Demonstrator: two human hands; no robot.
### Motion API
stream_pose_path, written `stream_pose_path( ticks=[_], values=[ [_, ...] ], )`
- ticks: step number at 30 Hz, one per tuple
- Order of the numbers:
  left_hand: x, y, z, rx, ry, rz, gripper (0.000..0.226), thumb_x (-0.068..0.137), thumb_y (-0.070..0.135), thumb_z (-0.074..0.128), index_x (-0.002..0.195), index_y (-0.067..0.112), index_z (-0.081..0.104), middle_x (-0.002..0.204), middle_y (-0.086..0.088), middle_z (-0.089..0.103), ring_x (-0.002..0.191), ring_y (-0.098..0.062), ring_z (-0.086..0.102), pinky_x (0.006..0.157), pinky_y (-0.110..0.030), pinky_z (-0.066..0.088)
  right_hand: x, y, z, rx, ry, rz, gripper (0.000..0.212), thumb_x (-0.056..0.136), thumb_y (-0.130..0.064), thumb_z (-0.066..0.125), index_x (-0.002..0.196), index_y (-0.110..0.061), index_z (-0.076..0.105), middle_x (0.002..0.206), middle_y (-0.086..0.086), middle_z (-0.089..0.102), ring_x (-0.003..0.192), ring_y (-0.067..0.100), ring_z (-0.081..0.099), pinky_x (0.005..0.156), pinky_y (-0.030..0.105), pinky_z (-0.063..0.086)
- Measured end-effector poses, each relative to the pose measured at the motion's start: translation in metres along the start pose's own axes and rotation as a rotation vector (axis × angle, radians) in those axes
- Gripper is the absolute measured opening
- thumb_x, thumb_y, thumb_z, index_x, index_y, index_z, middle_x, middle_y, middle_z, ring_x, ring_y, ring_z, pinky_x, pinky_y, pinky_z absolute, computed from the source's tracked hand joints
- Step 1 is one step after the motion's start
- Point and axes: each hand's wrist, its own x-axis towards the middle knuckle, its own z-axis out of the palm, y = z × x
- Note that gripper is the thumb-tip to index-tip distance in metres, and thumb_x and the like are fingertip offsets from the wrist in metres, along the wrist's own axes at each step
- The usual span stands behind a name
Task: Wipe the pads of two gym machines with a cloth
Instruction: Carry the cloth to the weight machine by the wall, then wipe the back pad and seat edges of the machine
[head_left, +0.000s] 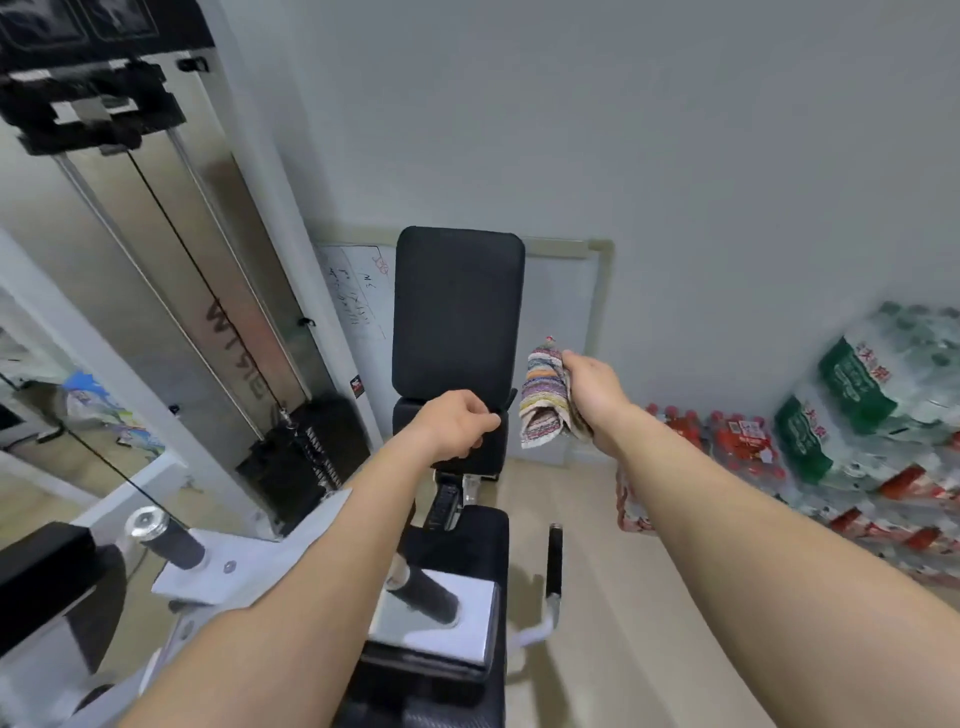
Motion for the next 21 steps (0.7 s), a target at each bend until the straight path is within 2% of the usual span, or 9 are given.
stream_pose_path(
  ticks=[4, 7, 11, 13, 15, 17, 18, 20, 21],
  values=[
    [0.063, 0.032, 0.02, -0.294, 0.063, 0.015, 0.038, 0.094, 0.045, 0.06, 0.129, 0.036, 0.051, 0.101, -0.003, 0.068, 0.079, -0.019, 0.066, 0.066, -0.029, 0.052, 0.08, -0.015, -0.014, 0.031, -0.138, 0.066, 0.024, 0.097, -0.016, 0.045, 0.082, -0.009, 0.063, 0.068, 0.009, 0.064, 0.055, 0.022, 0.06, 0.056, 0.028, 0.048],
    [0.112, 0.052, 0.039, -0.404, 0.14, 0.018, 0.039, 0.093, 0.041, 0.062, 0.131, 0.033, 0.054, 0.096, -0.005, 0.071, 0.079, -0.016, 0.066, 0.07, -0.032, 0.054, 0.133, -0.023, -0.02, 0.054, -0.26, 0.086, 0.026, 0.097, -0.006, 0.042, 0.088, -0.01, 0.067, 0.072, 0.009, 0.07, 0.056, 0.019, 0.066, 0.054, 0.026, 0.053],
    [0.177, 0.061, 0.051, -0.507, 0.295, -0.042, 0.035, 0.09, 0.033, 0.066, 0.124, 0.023, 0.062, 0.084, 0.009, 0.069, 0.079, -0.01, 0.065, 0.075, -0.026, 0.049, 0.205, -0.019, -0.013, -0.046, -0.384, 0.017, 0.031, 0.092, 0.002, 0.057, 0.119, -0.009, 0.066, 0.106, 0.016, 0.073, 0.089, 0.029, 0.074, 0.076, 0.038, 0.06],
    [0.208, 0.06, 0.051, -0.481, 0.401, -0.046, 0.032, 0.09, 0.026, 0.066, 0.121, 0.021, 0.062, 0.085, 0.012, 0.067, 0.08, -0.004, 0.063, 0.072, -0.018, 0.046, 0.239, -0.012, -0.003, -0.117, -0.375, -0.001, 0.03, 0.086, -0.001, 0.07, 0.113, -0.013, 0.068, 0.105, 0.014, 0.074, 0.095, 0.033, 0.072, 0.085, 0.047, 0.059],
    [0.24, 0.056, 0.051, -0.494, 0.469, -0.043, 0.039, 0.091, 0.021, 0.065, 0.128, 0.026, 0.055, 0.09, 0.011, 0.067, 0.081, 0.0, 0.063, 0.069, -0.014, 0.046, 0.269, -0.006, 0.01, -0.182, -0.321, -0.024, 0.024, 0.08, -0.008, 0.079, 0.099, -0.016, 0.067, 0.098, 0.012, 0.073, 0.088, 0.029, 0.072, 0.078, 0.042, 0.059],
    [0.277, 0.047, 0.05, -0.59, 0.487, -0.055, 0.038, 0.093, 0.026, 0.062, 0.129, 0.033, 0.052, 0.096, 0.008, 0.069, 0.085, -0.003, 0.067, 0.076, -0.019, 0.054, 0.299, -0.001, 0.025, -0.215, -0.275, -0.063, 0.02, 0.079, -0.016, 0.081, 0.093, -0.014, 0.066, 0.092, 0.01, 0.071, 0.081, 0.023, 0.069, 0.071, 0.036, 0.056],
    [0.294, 0.044, 0.049, -0.672, 0.482, -0.073, 0.034, 0.093, 0.033, 0.061, 0.125, 0.035, 0.055, 0.097, 0.008, 0.07, 0.088, -0.007, 0.069, 0.084, -0.029, 0.057, 0.313, 0.001, 0.031, -0.226, -0.266, -0.098, 0.017, 0.081, -0.018, 0.08, 0.092, -0.014, 0.068, 0.09, 0.007, 0.072, 0.08, 0.019, 0.069, 0.072, 0.034, 0.056],
    [0.325, 0.035, 0.047, -0.856, 0.473, -0.146, 0.03, 0.088, 0.047, 0.059, 0.115, 0.034, 0.06, 0.101, 0.007, 0.072, 0.096, -0.012, 0.07, 0.093, -0.043, 0.056, 0.337, 0.003, 0.045, -0.29, -0.297, -0.18, 0.005, 0.085, -0.021, 0.075, 0.089, -0.02, 0.073, 0.087, -0.004, 0.074, 0.081, 0.01, 0.069, 0.071, 0.025, 0.055],
    [0.339, 0.029, 0.045, -0.889, 0.491, -0.174, 0.034, 0.087, 0.051, 0.061, 0.114, 0.03, 0.061, 0.104, 0.005, 0.072, 0.098, -0.014, 0.07, 0.094, -0.044, 0.055, 0.346, 0.003, 0.051, -0.317, -0.329, -0.206, 0.006, 0.088, -0.02, 0.072, 0.085, -0.025, 0.075, 0.084, -0.009, 0.074, 0.08, 0.005, 0.069, 0.069, 0.019, 0.053]
  ],
)
